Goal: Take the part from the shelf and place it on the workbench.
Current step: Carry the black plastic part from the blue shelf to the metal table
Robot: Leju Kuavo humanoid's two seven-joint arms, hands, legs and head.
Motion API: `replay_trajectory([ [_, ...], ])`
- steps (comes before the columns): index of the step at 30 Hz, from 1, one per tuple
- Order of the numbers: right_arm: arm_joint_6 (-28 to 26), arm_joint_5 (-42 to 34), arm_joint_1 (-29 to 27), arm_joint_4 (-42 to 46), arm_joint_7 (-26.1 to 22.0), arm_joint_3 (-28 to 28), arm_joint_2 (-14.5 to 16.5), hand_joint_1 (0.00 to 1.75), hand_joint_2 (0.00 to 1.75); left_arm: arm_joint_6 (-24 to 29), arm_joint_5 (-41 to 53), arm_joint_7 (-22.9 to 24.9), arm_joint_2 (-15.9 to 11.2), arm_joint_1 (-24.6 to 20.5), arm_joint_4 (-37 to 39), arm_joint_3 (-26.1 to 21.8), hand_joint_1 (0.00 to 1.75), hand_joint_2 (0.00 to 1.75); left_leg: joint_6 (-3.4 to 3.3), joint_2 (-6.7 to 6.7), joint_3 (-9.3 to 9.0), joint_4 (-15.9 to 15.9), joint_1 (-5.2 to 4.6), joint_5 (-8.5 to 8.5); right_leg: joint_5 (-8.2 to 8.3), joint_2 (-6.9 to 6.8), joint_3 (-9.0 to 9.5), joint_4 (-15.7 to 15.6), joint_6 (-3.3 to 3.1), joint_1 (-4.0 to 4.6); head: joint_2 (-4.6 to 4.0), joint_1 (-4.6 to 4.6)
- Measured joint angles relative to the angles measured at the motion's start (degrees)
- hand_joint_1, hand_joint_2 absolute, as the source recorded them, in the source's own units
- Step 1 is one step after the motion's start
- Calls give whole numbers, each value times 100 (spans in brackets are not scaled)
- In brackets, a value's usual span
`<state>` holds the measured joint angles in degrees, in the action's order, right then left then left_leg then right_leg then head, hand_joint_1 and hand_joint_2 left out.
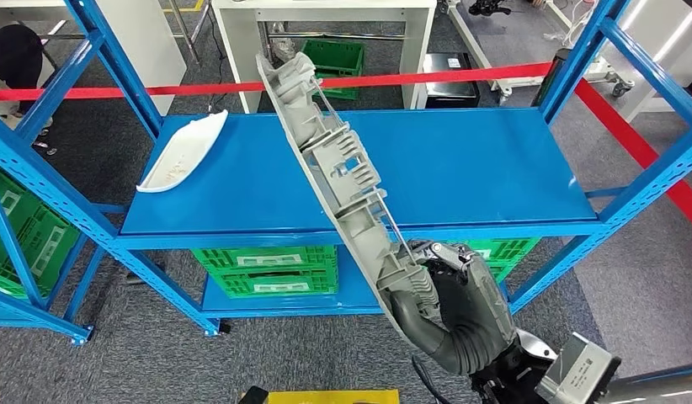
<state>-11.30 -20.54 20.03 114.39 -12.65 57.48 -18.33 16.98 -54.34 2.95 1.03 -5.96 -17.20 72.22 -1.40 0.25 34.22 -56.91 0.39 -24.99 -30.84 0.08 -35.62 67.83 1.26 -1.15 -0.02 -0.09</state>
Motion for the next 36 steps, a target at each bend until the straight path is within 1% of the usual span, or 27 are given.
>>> replay_trajectory([
  [2,-1,0,20,-4,2,-2,2,175,175,0,11,-1,4,0,1,0,0,175,68,-4,139,-97,4,52,57,3,488,-750,-25,3,0,6],
  [3,-1,0,29,-5,2,-3,2,175,175,0,15,-2,5,2,1,1,0,175,104,-6,182,-129,3,82,23,10,597,-956,-60,14,0,8],
  [6,-2,0,36,-10,3,-4,2,175,175,-1,18,-4,10,11,4,2,0,175,214,-16,254,-148,19,161,92,16,512,-1009,-215,33,0,0],
  [7,-2,0,38,-10,3,-4,3,175,175,-1,17,-4,11,14,5,2,0,175,246,-21,294,-203,26,70,148,7,464,-1014,-267,26,-1,-9],
  [8,-2,0,42,-11,4,-4,5,175,175,-1,17,-3,10,19,6,3,0,175,277,-24,353,-356,33,-124,210,-3,409,-1026,-311,15,-1,-26],
  [10,-2,0,43,-12,4,-4,8,175,175,-2,17,-2,10,20,7,4,0,175,324,-24,504,-975,46,-684,323,-11,285,-1025,-353,18,-1,-71],
  [11,-2,0,43,-14,4,-4,8,175,175,-2,18,-2,10,19,7,4,0,175,340,-24,557,-1337,49,-893,376,-14,210,-1016,-357,25,0,-90],
  [12,-2,0,43,-17,4,-3,8,175,175,-2,18,-2,10,18,7,4,0,175,346,-24,553,-1596,50,-979,429,-16,130,-1001,-359,33,0,-99],
  [13,-2,0,42,-19,4,-2,8,175,175,-2,19,-2,10,17,7,5,0,175,341,-25,471,-1683,49,-944,481,-16,44,-983,-355,40,0,-109],
  [14,-6,0,41,-21,4,-1,8,175,175,-2,25,-1,10,16,7,5,0,175,326,-25,296,-1560,48,-819,530,-14,-39,-964,-349,47,0,-118],
  [15,-15,-1,39,-21,5,-1,8,175,175,-2,36,2,10,13,7,6,0,175,299,-26,38,-1258,46,-672,578,-8,-112,-946,-338,53,0,-128],
  [16,-34,-1,35,-20,7,-2,8,175,175,-2,54,5,9,5,7,7,0,175,264,-29,-248,-849,38,-614,625,-4,-173,-933,-319,60,0,-139],
  [17,-62,-1,31,-17,11,-5,7,175,175,3,77,6,8,-4,7,7,0,175,230,-32,-512,-448,25,-615,672,-1,-218,-927,-295,66,0,-143],
  [18,-97,-1,25,-14,18,-9,3,175,175,12,97,7,7,-13,7,7,0,175,197,-34,-686,-157,8,-655,725,-3,-245,-931,-264,66,0,-147],
  [19,-133,0,16,-9,27,-13,-1,175,175,26,114,7,6,-17,7,8,0,175,165,-35,-765,7,-14,-706,780,-7,-260,-946,-227,61,0,-150],
  [21,-182,4,-11,4,45,-20,-17,175,175,55,126,10,9,-9,7,11,0,175,96,-22,-733,76,-27,-631,862,-8,-270,-983,-149,43,-1,-149],
  [22,-194,7,-27,12,51,-24,-28,175,175,63,124,14,9,-6,7,11,0,175,56,-9,-700,95,-21,-566,807,-2,-290,-964,-115,38,-1,-144],
  [23,-200,9,-41,20,57,-27,-40,175,175,71,121,17,9,-5,7,11,0,175,15,5,-652,116,-9,-494,648,3,-330,-863,-89,35,-1,-125],
  [24,-203,10,-53,26,62,-30,-53,175,175,77,117,19,8,-7,8,11,0,175,-18,19,-592,126,1,-420,382,6,-398,-639,-69,31,-2,-97],
  [26,-206,11,-75,36,73,-32,-71,175,175,85,115,20,9,-10,9,11,0,175,-56,24,-431,108,-15,-293,-168,5,-553,70,-40,28,-1,-39],
  [27,-207,13,-85,39,78,-32,-79,175,175,86,114,21,13,-9,9,12,0,175,-59,26,-334,87,-23,-232,-293,4,-592,395,-30,28,-1,-20],
  [28,-210,14,-90,40,84,-32,-89,175,175,90,113,21,18,-8,9,13,0,175,-57,27,-233,62,-28,-177,-279,4,-563,571,-25,29,0,-10],
  [29,-214,16,-91,42,89,-32,-100,175,175,96,113,21,24,-8,8,13,0,175,-50,28,-131,30,-31,-127,-161,4,-441,547,-29,29,0,-2],
  [31,-222,19,-88,51,98,-44,-126,175,175,111,115,20,39,-8,7,13,0,175,-22,27,59,-47,-37,-40,64,2,72,-42,-69,38,0,7],
  [33,-232,20,-84,77,104,-65,-148,175,175,123,117,14,57,-6,7,14,0,175,30,21,187,-118,-49,42,20,0,580,-793,-129,64,0,9],
  [34,-237,20,-81,92,106,-73,-156,175,175,127,116,10,66,-5,7,15,0,175,64,21,226,-134,-48,86,-37,3,694,-1001,-158,82,0,11],
  [36,-245,20,-81,114,106,-90,-171,175,175,135,114,5,78,-2,7,19,0,175,130,20,277,-137,-31,173,3,4,667,-1085,-231,93,0,13],
])
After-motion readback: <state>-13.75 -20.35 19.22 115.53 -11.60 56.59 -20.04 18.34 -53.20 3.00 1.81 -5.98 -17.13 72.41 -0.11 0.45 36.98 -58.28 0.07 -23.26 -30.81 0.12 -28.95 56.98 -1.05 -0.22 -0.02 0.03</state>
